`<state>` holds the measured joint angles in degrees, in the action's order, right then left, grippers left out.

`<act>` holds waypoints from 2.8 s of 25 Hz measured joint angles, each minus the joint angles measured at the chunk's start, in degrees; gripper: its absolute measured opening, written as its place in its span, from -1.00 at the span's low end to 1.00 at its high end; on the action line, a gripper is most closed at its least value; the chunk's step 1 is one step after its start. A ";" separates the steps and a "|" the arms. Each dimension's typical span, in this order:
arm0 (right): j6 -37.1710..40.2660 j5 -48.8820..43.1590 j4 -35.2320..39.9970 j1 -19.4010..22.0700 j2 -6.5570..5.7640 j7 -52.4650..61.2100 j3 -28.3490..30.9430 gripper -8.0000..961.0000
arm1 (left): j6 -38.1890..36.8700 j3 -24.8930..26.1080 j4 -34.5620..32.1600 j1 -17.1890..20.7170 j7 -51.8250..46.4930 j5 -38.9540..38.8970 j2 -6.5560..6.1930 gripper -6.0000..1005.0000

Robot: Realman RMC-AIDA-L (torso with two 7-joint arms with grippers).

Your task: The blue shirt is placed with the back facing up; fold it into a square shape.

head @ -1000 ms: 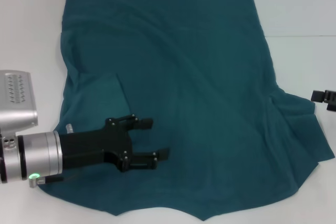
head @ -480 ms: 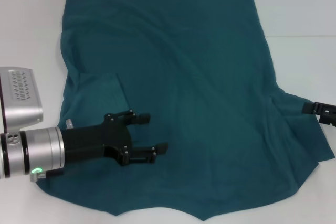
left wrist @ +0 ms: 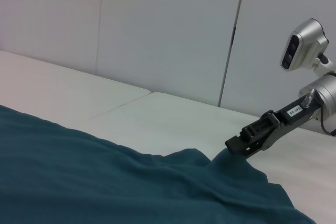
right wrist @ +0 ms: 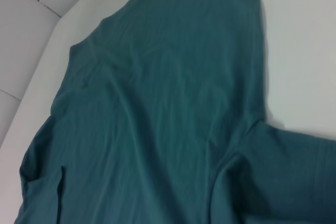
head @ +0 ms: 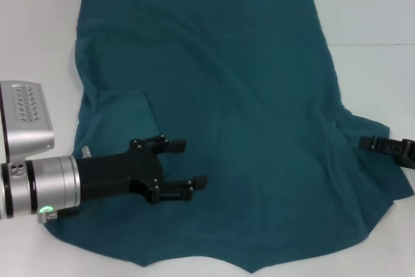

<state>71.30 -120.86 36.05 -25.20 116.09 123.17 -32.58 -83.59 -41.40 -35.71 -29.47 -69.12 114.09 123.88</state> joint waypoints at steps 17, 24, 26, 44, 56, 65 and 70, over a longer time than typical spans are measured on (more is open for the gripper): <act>-0.72 0.90 -0.37 0.36 1.76 -3.38 5.71 -0.38 | 0.10 0.09 0.21 0.29 -0.20 -0.01 0.04 0.74; -1.26 0.95 -2.13 -0.18 1.54 -7.67 9.45 -0.93 | 0.69 0.02 0.23 0.14 -0.23 -0.01 0.05 0.74; -1.70 0.98 -3.09 -0.67 1.02 -8.14 9.87 -0.94 | 0.88 0.00 0.26 0.12 -0.23 -0.01 0.05 0.74; -2.58 1.35 -2.98 -5.62 -2.73 -9.62 9.36 -0.98 | 1.16 0.38 0.69 -0.07 -1.25 -0.50 0.05 0.74; -2.22 1.24 -2.84 -8.73 -4.72 -9.62 7.45 -0.98 | 2.37 0.53 1.98 -0.66 -2.51 -1.32 0.13 0.74; -2.04 1.27 -3.28 -11.28 -4.32 -8.85 2.32 -0.98 | 3.19 0.61 2.00 -1.12 -2.60 -1.81 0.14 0.74; -2.08 1.27 -3.45 -12.61 -2.62 -8.11 0.66 -0.98 | 3.96 0.62 2.59 -1.17 -2.60 -1.91 0.08 0.74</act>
<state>69.22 -119.60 32.59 -37.81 113.47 115.06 -31.92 -79.63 -40.78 -33.12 -30.64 -71.72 112.18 123.96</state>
